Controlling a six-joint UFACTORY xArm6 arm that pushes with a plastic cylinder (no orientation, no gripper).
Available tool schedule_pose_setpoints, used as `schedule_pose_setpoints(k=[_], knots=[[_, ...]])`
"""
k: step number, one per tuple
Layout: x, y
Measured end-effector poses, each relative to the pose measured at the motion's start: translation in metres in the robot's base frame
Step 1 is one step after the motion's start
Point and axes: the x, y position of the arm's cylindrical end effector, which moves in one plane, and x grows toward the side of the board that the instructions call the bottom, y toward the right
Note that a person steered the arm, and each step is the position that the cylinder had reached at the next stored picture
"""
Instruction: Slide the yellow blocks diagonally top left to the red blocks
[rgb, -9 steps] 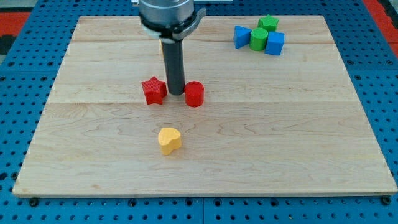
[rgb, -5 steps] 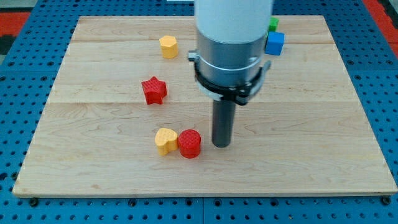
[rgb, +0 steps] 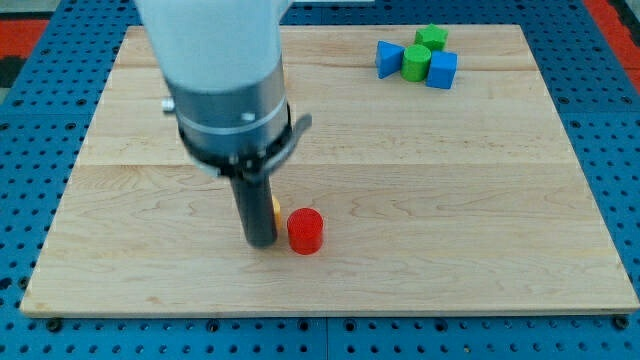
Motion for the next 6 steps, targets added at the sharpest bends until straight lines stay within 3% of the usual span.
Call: schedule_pose_setpoints(k=[3, 4, 5, 6], knots=[[-0.172, 0.015], [-0.179, -0.023], [-0.149, -0.051], [-0.079, -0.010]])
